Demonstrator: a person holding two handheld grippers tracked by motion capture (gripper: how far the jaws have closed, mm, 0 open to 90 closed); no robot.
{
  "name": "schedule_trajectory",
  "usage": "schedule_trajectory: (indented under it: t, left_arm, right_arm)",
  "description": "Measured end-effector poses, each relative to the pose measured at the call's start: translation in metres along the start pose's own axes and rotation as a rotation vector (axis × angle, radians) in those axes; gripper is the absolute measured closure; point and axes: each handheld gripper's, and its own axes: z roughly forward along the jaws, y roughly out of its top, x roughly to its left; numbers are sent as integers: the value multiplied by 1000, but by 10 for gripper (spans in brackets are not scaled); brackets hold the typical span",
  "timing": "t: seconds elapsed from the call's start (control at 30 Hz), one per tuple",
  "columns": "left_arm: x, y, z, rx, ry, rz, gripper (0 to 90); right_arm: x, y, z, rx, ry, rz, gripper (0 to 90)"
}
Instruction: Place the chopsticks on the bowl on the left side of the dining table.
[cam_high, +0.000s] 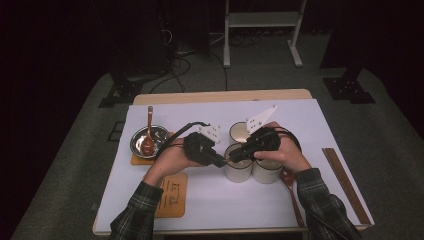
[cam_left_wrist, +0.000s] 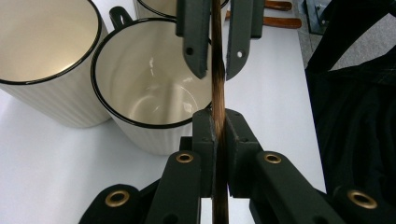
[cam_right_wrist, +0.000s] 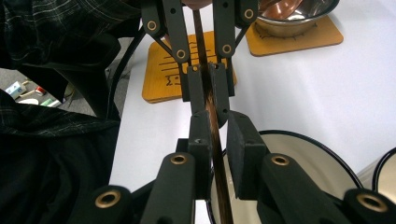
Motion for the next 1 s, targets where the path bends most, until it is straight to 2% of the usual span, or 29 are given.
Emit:
schedule_trajectory:
  t: [0.43, 0.8, 1.0]
  left_arm:
    - [1, -2, 0, 17, -10, -2, 843]
    - [2, -3, 1, 25, -9, 1, 842]
    - [3, -4, -1, 19, -10, -12, 842]
  right_arm:
    - [-1, -1, -1, -26, -26, 19, 582]
    - [-2, -4, -7, -36, -52, 29, 507]
    - [-1, -6, -10, -46, -71, 33, 485]
